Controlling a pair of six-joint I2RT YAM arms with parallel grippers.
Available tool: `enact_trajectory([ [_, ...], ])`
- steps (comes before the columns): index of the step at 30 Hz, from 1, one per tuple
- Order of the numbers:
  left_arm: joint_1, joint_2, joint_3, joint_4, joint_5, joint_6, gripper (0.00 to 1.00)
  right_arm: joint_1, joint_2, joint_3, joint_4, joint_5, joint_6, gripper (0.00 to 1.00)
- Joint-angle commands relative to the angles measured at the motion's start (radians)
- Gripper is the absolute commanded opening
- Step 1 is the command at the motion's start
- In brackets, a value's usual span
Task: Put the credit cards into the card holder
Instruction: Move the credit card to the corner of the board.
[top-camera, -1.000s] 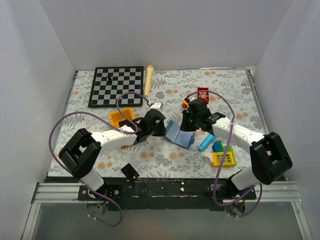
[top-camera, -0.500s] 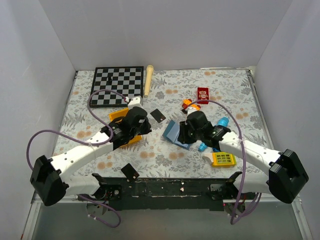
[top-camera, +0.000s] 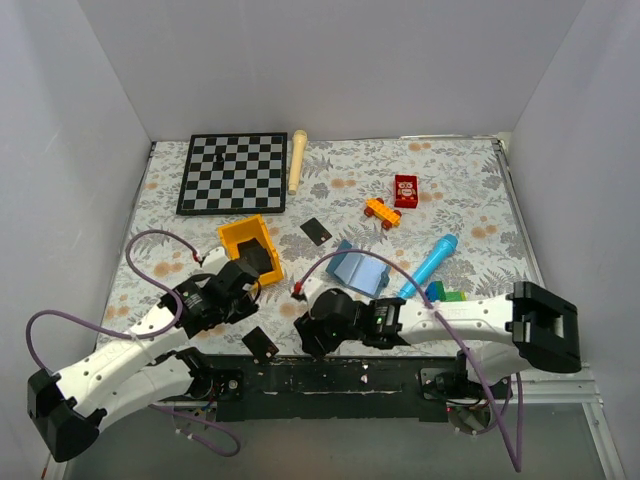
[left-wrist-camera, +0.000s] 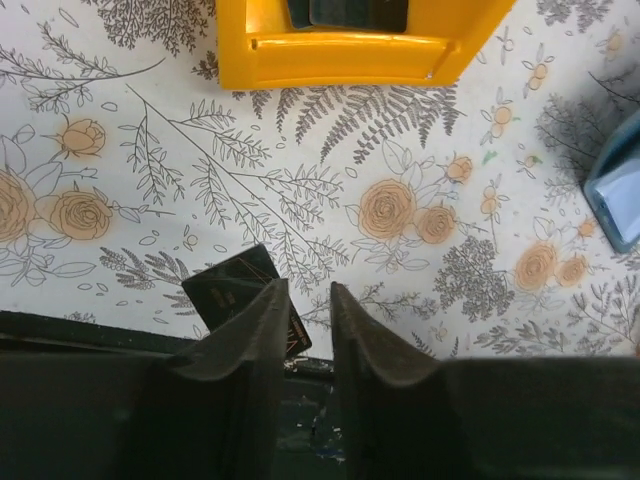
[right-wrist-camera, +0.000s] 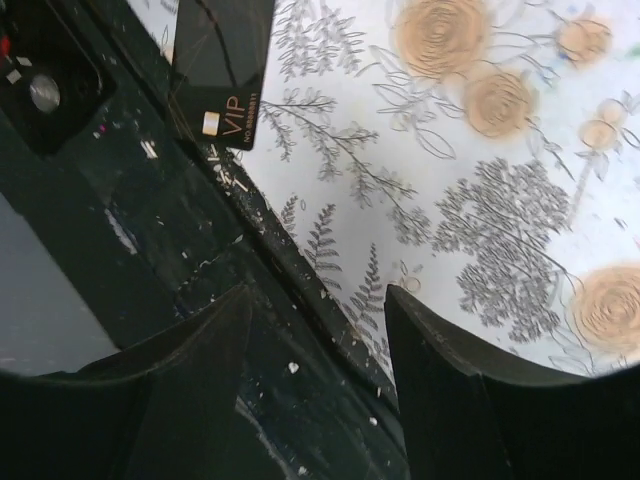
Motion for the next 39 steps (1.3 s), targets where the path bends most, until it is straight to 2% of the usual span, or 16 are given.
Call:
enact_trajectory([
  [1, 0.003, -0.025, 0.111, -0.080, -0.049, -0.003, 0.27, 0.107, 0.103, 0.080, 0.091, 0.147, -0.211, 0.66],
  [4, 0.024, -0.014, 0.174, -0.085, -0.049, 0.058, 0.35, 0.161, 0.202, 0.117, 0.111, 0.215, -0.334, 0.69],
  [9, 0.089, -0.003, 0.194, -0.045, -0.006, 0.137, 0.38, 0.208, 0.276, 0.160, 0.183, 0.231, -0.414, 0.70],
  [13, 0.167, -0.019, 0.173, -0.007, 0.086, 0.187, 0.37, 0.248, 0.303, 0.094, 0.344, 0.292, -0.506, 0.70],
  [16, 0.201, -0.037, 0.168, -0.001, 0.127, 0.212, 0.37, 0.282, 0.346, 0.051, 0.464, 0.323, -0.636, 0.70],
  [31, 0.241, -0.040, 0.220, -0.005, 0.161, 0.235, 0.37, 0.314, 0.493, 0.011, 0.607, 0.346, -0.862, 0.69],
  [39, 0.248, -0.046, 0.220, -0.002, 0.158, 0.238, 0.36, 0.310, 0.559, 0.059, 0.596, 0.353, -0.896, 0.68],
])
